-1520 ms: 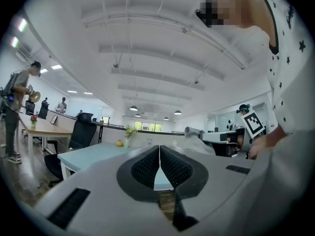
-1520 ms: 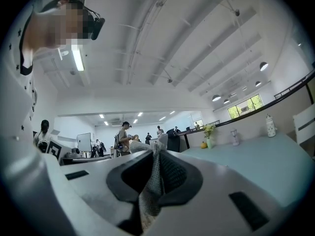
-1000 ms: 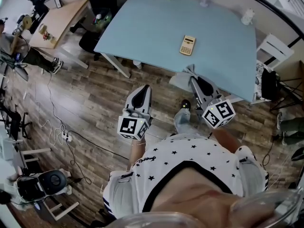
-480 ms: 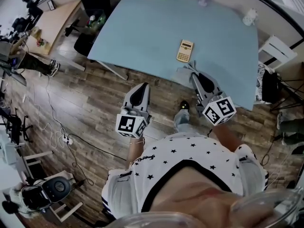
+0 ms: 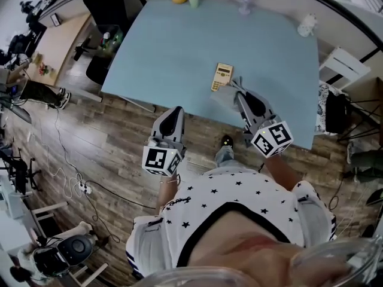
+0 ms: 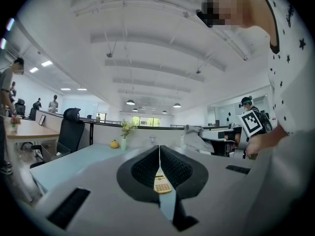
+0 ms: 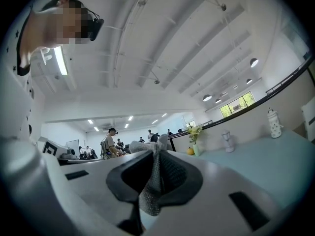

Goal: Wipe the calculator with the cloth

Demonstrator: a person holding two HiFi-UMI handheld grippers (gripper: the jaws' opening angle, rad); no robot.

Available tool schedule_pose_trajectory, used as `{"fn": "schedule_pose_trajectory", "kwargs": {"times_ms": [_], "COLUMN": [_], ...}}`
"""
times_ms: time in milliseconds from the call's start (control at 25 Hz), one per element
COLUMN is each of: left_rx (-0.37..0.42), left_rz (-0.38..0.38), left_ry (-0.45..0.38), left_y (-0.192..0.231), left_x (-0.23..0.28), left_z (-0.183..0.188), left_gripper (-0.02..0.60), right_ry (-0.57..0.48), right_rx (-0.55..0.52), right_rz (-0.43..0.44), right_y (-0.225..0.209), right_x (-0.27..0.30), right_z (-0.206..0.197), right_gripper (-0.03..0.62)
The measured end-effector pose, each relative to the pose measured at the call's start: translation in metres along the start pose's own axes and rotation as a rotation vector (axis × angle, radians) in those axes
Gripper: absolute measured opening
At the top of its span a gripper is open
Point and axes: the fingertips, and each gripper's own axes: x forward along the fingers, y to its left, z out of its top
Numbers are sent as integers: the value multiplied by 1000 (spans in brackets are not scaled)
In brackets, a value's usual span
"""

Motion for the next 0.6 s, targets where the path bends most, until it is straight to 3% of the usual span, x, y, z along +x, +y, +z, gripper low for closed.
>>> {"fn": "schedule_pose_trajectory", "kwargs": {"times_ms": [600], "left_rx": [22], "left_rz": [-36], "left_ry": [-3], "left_y": [-3], "left_x": [72], "left_z": [10], "left_gripper": [31], "right_ry": [-13], "right_rx": [21], "right_rz": [-40], "right_y": [-66], "right_x": [20], "right_z": [9], "right_gripper": [31]}}
